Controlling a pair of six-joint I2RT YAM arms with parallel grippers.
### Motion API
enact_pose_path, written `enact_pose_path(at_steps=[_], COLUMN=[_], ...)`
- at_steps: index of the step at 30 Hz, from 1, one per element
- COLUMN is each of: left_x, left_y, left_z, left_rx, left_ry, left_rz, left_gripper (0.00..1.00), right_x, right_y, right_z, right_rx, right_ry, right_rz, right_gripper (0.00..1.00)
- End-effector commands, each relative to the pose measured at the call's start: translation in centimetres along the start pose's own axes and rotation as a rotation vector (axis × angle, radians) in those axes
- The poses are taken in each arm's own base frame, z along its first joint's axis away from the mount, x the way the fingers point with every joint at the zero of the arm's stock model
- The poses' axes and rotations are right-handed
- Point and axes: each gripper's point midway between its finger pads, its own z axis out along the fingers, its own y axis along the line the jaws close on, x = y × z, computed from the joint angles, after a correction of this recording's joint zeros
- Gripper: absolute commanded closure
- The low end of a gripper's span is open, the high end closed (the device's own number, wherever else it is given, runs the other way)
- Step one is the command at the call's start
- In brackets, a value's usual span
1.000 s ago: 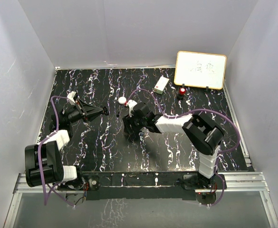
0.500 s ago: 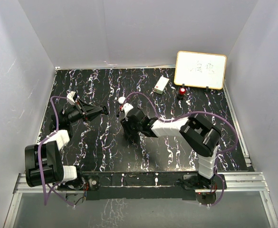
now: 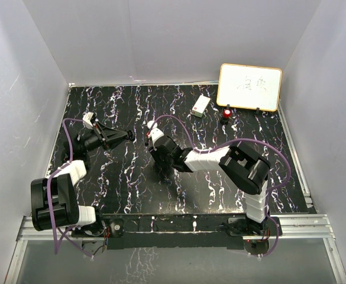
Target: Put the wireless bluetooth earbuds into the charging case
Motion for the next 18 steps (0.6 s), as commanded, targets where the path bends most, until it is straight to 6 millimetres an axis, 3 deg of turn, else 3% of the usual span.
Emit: enact_pose_path(at_steps=[1,8,18], left_x=[-0.4,-0.3,-0.3], left_y=[-1.4,-1.3,-1.2], left_z=[0.2,0.1,0.2], left_rx=[0.027,0.026,0.024], left_ry=[0.007,0.01,0.011], left_rz=[0.049,0.047,0.047], left_gripper=[1.0,1.0,1.0], right_x=[0.7,0.8,1.1], right_y=[-0.7,-2.6,-3.6], right_z=[0.3,0.1,0.2], right_rx=[0.054,0.167,0.238], right_ry=[0.023,0.034,0.049], right_rz=[-0.016,0.001,0.017], right_gripper=[0.71,0.73,0.73])
